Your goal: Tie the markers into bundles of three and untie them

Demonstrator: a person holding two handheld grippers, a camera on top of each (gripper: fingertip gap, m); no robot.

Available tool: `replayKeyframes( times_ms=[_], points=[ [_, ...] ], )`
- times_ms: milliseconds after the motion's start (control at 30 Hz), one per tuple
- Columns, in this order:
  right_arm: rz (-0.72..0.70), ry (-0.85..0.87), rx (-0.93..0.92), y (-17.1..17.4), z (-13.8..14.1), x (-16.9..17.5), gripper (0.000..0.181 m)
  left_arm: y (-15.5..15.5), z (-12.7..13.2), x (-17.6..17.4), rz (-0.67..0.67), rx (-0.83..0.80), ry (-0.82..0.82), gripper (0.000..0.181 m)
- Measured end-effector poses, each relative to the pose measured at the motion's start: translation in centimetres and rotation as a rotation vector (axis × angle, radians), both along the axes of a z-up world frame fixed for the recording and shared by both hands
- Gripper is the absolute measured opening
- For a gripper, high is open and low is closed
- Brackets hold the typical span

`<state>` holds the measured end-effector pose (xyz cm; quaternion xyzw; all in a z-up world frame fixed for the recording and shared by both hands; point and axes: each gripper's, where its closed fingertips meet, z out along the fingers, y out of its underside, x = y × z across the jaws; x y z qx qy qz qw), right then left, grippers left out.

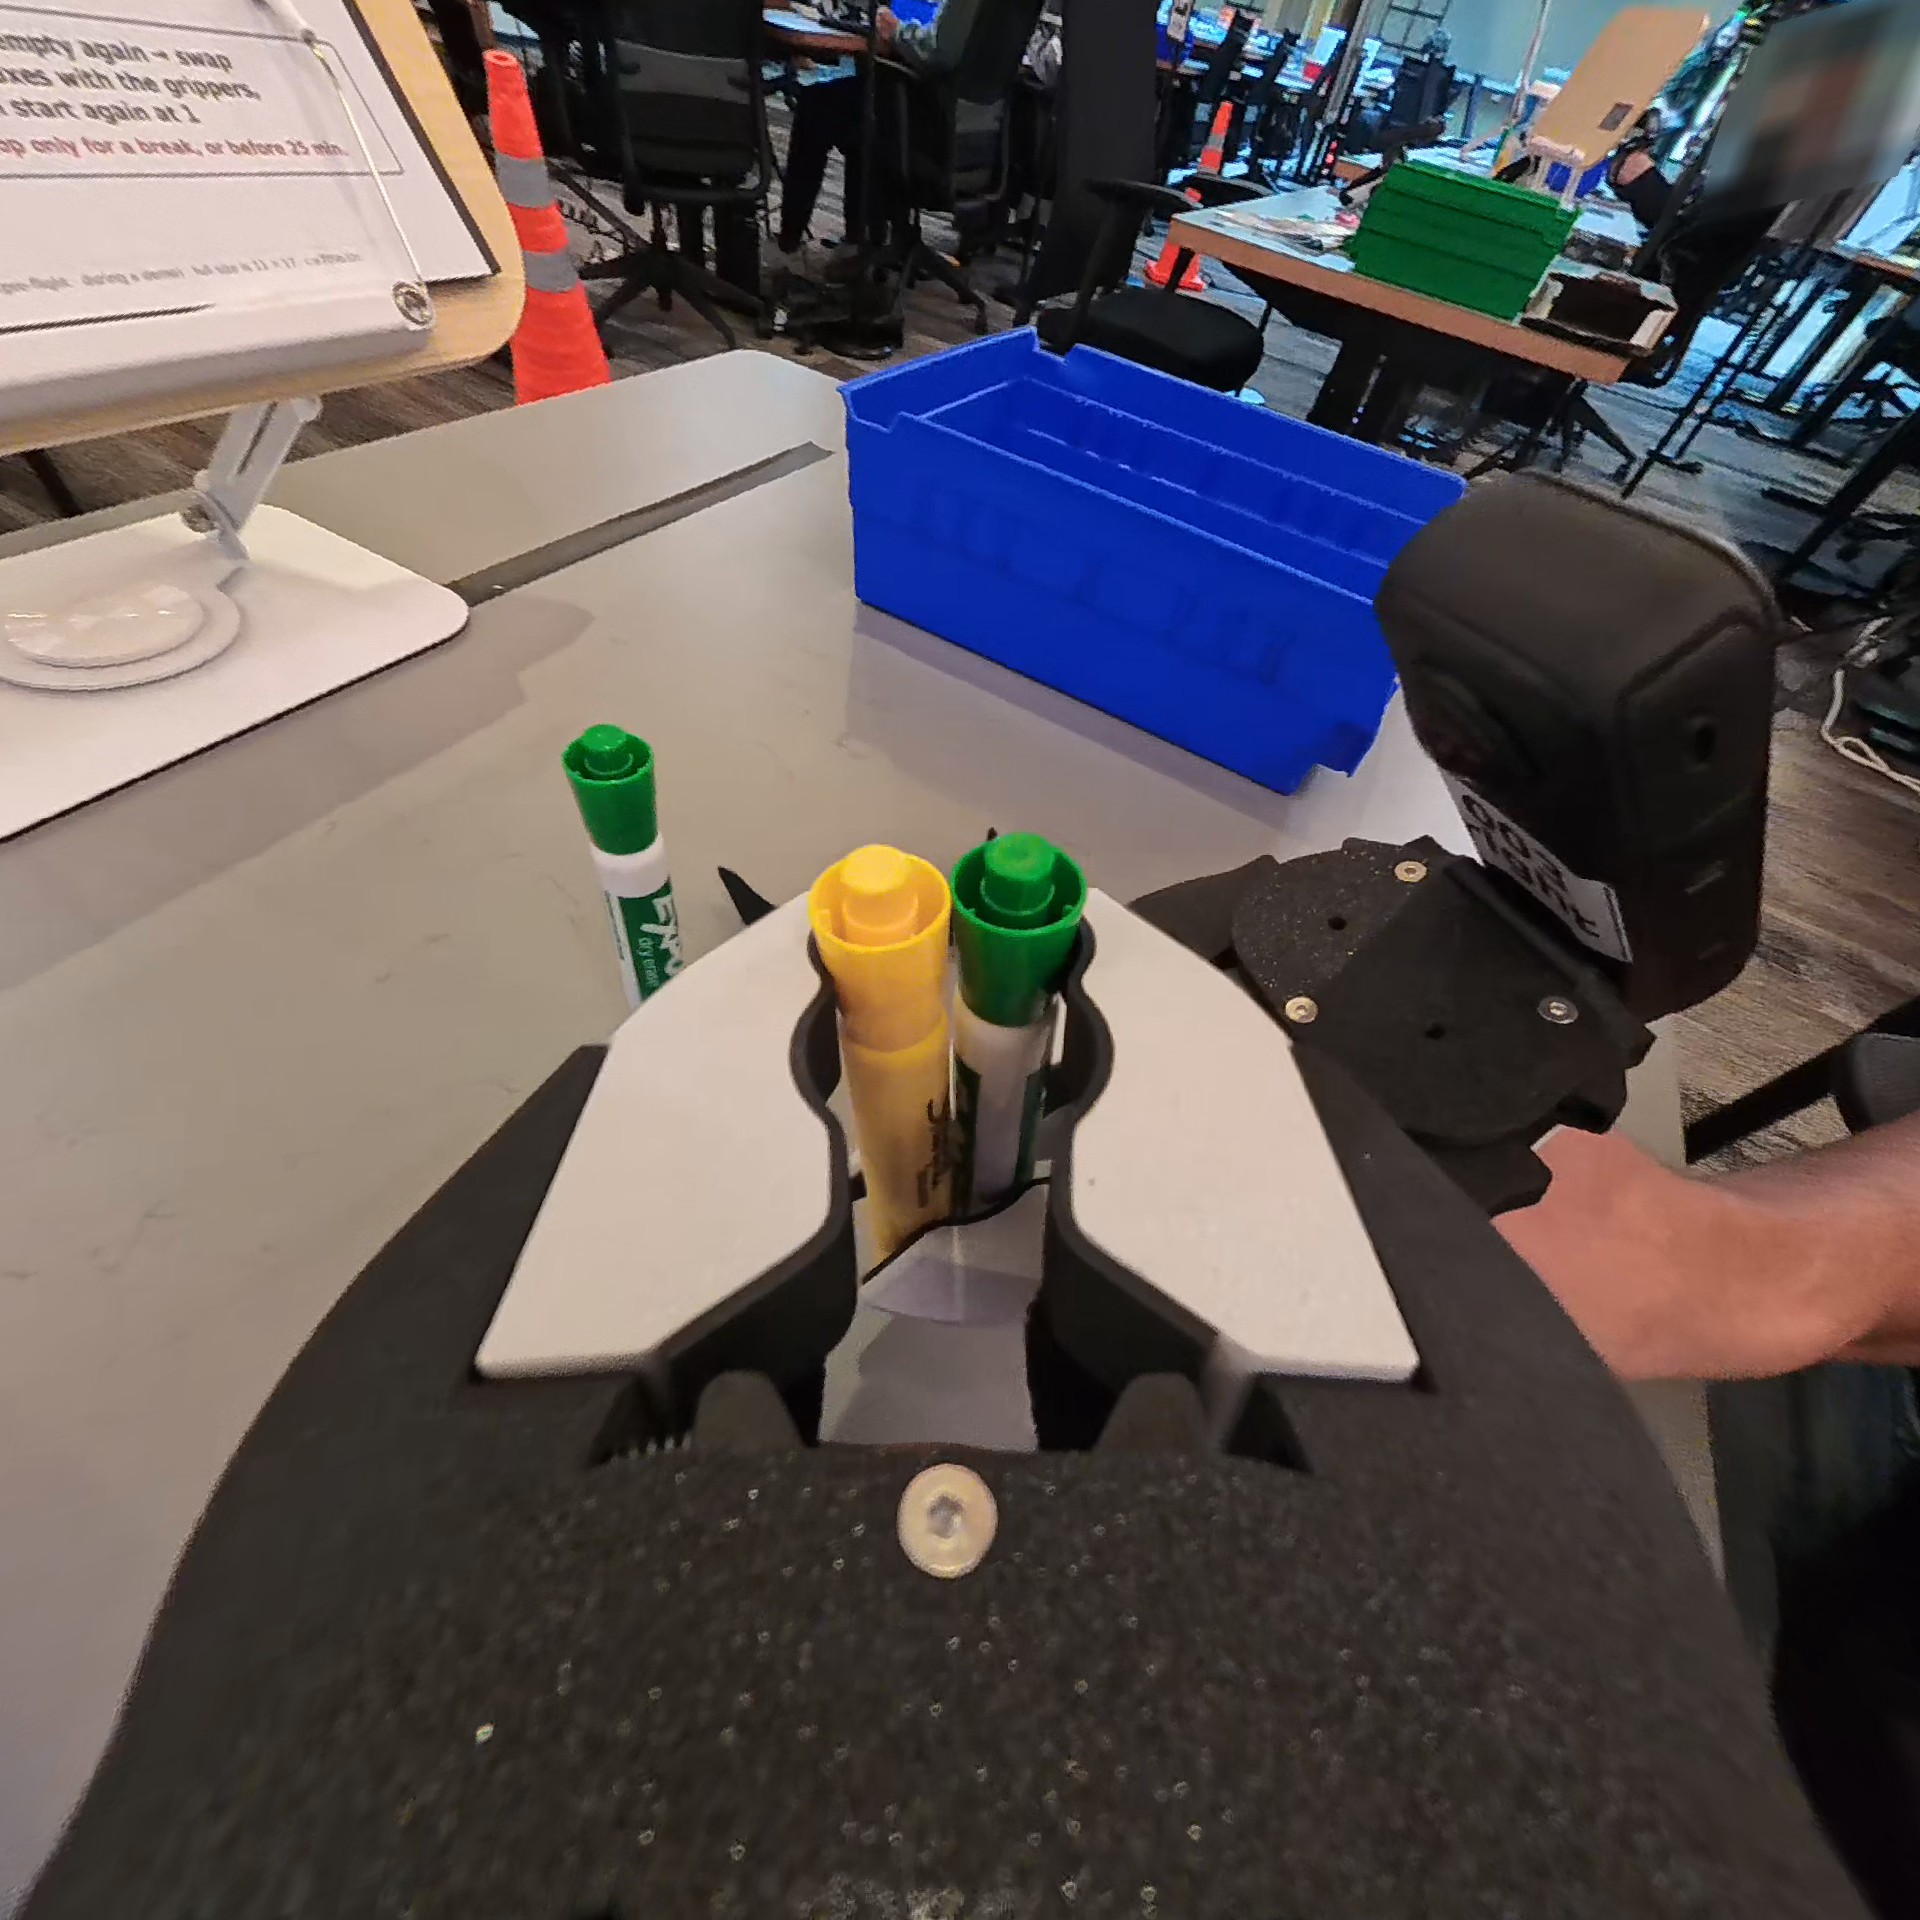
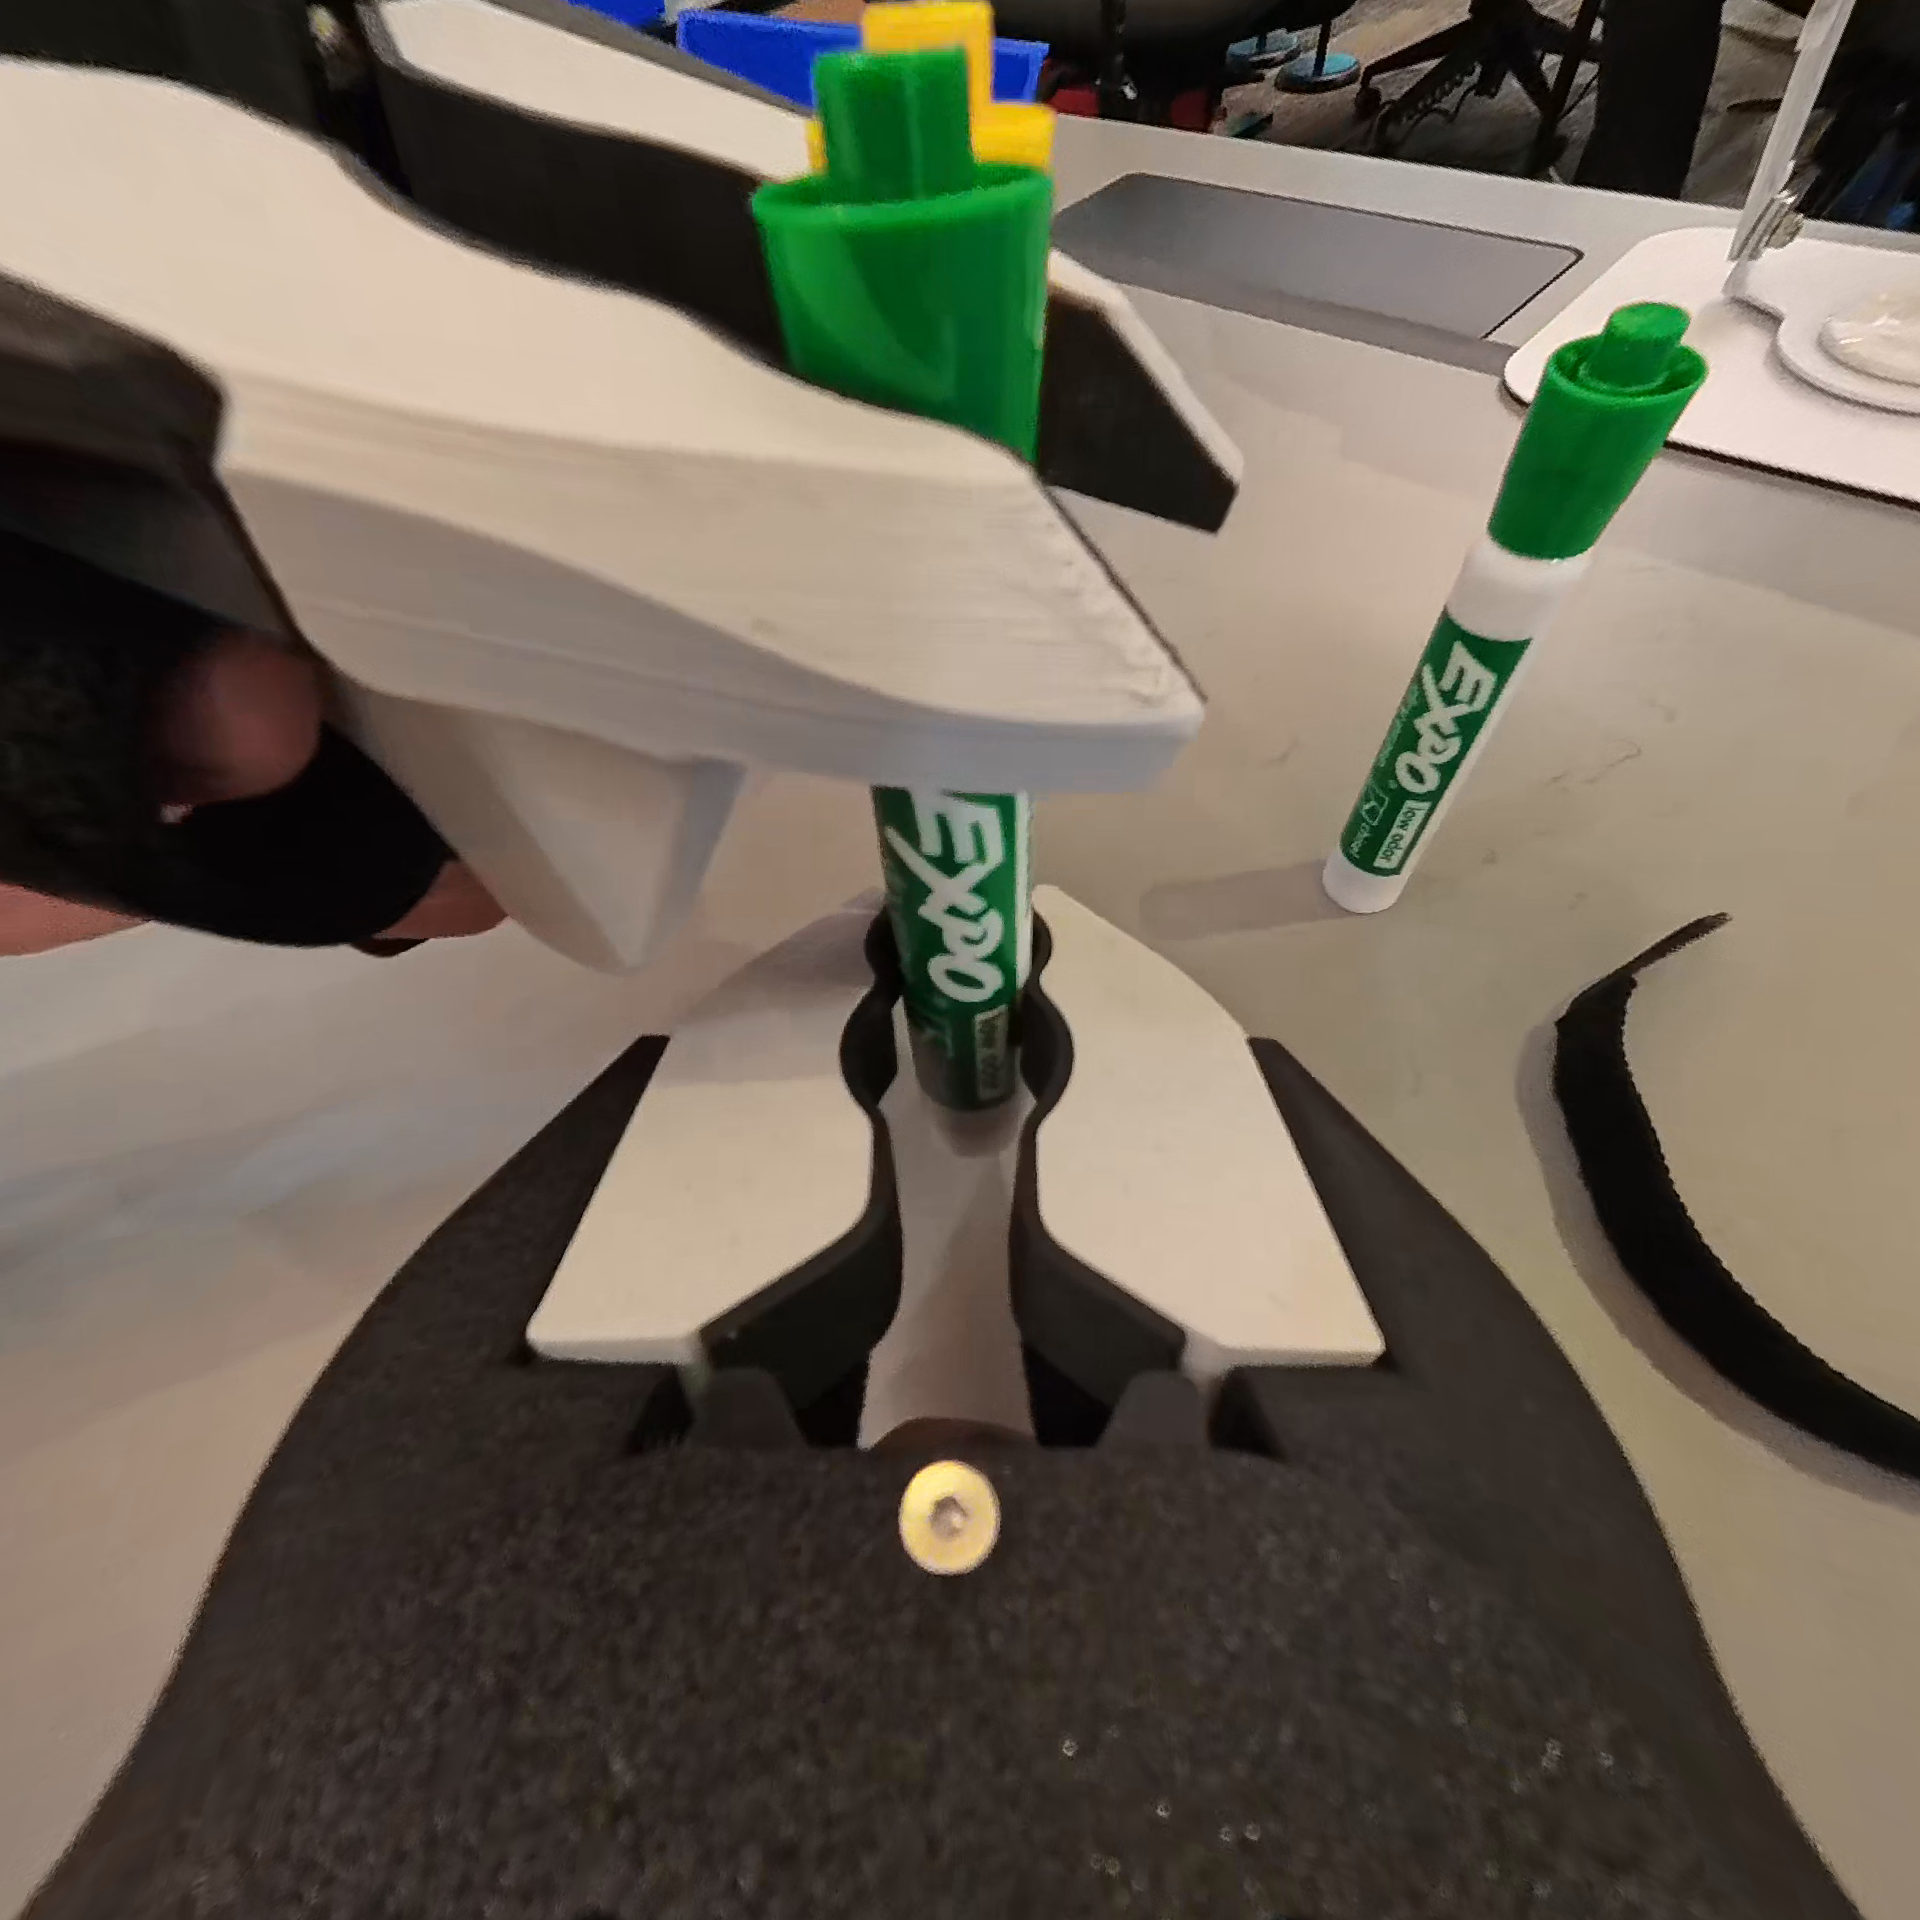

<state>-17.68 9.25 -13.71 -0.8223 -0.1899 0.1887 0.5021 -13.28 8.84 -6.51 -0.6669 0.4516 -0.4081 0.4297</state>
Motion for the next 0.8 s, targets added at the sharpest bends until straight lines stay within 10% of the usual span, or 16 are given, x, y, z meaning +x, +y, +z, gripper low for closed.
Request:
replayKeyframes(
  times_ms=[800],
  points=[
    [0.039, -0.003, 0.023, -0.66, -0.36, -0.07, 0.028, 0.97, 0.14, -0.66, 0.120, 0.007, -0.017, 0.036]
  ],
)
